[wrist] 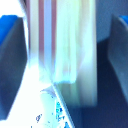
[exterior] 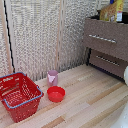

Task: Shift your gripper thoughtfully near the cereal snack bar. Tenderly grip the snack bar with your precision device. Carefully hover the precision device above the first drawer installation and invite the snack bar to descend into the first drawer installation.

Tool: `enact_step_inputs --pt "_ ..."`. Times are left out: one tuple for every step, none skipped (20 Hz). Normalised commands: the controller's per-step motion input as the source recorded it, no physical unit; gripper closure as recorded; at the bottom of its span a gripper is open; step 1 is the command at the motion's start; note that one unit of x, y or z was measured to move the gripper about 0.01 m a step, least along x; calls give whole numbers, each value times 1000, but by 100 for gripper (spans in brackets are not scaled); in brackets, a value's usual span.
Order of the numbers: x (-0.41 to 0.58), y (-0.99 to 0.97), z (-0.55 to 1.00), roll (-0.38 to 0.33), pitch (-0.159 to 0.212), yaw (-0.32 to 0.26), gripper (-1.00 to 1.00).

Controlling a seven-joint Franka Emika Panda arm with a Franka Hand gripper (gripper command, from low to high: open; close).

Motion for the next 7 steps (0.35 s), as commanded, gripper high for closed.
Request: enact_step_inputs --pt "137 0 83 0 0 0 -100" --pt "194 146 194 0 0 0 -100" --pt "180 26 269 0 0 7 -100" --pt "231 140 286 0 0 0 -100" --pt "54 37 357 6 -22 0 -100" --pt "109 280 349 0 0 -32 -100" --pt "129 251 366 0 -6 -28 -100"
